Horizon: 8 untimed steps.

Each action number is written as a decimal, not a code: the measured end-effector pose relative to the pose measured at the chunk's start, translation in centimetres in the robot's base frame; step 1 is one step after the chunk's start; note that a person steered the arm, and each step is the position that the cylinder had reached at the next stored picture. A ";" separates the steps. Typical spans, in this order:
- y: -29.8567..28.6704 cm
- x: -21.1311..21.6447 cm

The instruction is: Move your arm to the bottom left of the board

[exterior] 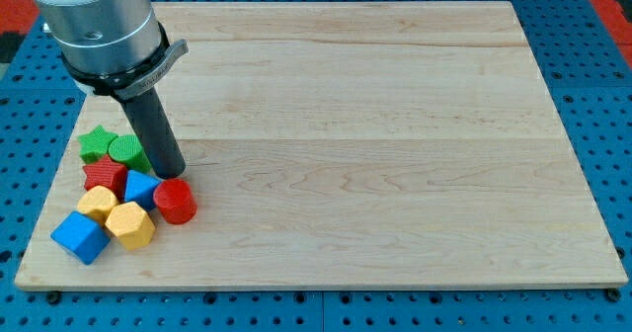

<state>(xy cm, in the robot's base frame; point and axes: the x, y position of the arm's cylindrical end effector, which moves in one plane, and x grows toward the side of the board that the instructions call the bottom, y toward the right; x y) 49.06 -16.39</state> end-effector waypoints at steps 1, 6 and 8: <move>4.5 0.3; 8.6 12.7; 6.2 12.8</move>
<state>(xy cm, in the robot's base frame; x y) 61.86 -10.22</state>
